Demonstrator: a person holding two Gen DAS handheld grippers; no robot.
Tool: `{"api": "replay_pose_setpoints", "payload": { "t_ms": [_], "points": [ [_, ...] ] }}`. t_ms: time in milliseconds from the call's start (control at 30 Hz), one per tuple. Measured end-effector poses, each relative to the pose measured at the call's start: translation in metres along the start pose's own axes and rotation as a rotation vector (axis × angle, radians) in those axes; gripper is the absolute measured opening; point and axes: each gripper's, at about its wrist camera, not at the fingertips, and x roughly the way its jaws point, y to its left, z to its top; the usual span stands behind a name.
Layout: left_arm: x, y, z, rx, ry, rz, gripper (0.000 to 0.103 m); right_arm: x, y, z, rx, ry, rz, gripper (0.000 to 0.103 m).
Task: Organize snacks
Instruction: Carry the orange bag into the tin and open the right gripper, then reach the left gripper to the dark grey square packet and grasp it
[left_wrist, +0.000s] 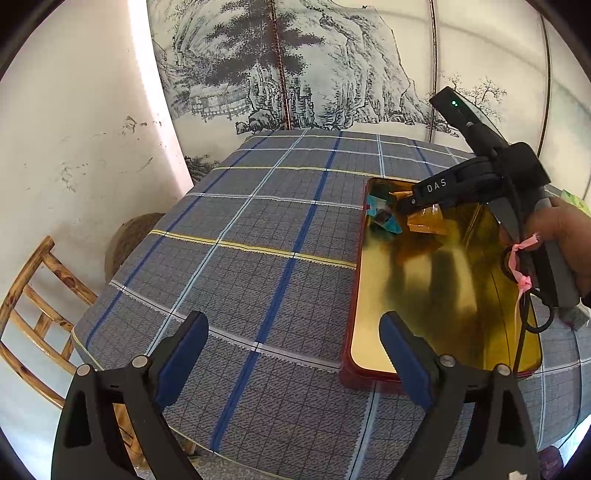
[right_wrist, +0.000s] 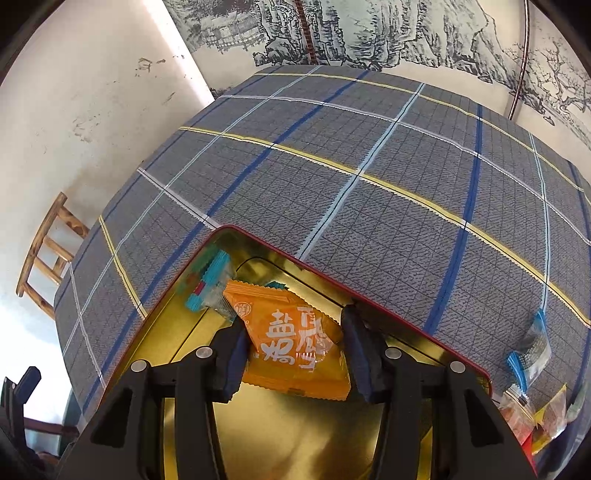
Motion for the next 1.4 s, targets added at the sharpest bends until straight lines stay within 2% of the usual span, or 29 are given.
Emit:
{"api": "replay_pose_setpoints", "payload": {
  "t_ms": [367,567,867,1167,1400],
  "points": [
    [0.000,-0.002,-0.003,0.001,0.002,0.003,0.092,-0.008,0.004,0.000,0.000,-0.044,0.003,0.052],
    [0.000,-0.003,-0.002,0.004,0.000,0.004,0.093,-0.015,0.005,-0.002,0.001,-0.076,0.006,0.059],
    [0.000,-0.004,-0.003,0.006,-0.001,0.006,0.093,-0.025,0.007,-0.003,0.012,-0.120,0.056,0.069],
    [-0.004,-0.005,-0.001,0.012,-0.009,0.010,0.093,-0.061,0.020,-0.011,-0.021,-0.240,0.119,0.070],
    [-0.010,-0.009,0.001,0.025,-0.024,0.019,0.093,-0.104,0.028,-0.042,-0.006,-0.345,0.209,0.070]
  ]
}}
